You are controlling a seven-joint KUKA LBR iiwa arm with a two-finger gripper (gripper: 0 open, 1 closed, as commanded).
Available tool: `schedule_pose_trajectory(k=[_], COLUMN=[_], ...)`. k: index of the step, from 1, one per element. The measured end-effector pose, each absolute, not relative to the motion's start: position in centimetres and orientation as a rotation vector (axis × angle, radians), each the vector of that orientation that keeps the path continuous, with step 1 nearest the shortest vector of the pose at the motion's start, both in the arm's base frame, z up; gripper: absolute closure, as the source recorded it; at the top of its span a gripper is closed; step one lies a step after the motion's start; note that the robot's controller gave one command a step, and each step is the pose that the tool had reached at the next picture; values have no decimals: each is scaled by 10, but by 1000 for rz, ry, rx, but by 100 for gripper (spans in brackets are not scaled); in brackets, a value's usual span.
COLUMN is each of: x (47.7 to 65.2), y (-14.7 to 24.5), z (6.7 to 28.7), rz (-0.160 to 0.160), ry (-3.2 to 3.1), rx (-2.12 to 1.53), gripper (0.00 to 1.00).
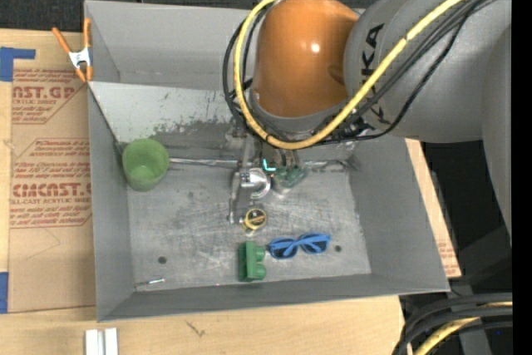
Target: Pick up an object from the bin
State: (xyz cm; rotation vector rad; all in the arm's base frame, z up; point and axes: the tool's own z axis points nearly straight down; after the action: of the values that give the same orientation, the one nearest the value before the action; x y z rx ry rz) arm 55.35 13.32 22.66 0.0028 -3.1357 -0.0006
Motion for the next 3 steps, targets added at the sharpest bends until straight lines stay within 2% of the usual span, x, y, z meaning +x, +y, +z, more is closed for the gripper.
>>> schedule_pose_trajectory(k=[1, 2, 3], x=[501, 495, 496], y=[70, 70, 88], z=[78, 81, 81], rz=[-5, 1, 21], ry=[-3150, -3119, -3077], rx=[284, 290, 657], gripper=[0, 100, 100])
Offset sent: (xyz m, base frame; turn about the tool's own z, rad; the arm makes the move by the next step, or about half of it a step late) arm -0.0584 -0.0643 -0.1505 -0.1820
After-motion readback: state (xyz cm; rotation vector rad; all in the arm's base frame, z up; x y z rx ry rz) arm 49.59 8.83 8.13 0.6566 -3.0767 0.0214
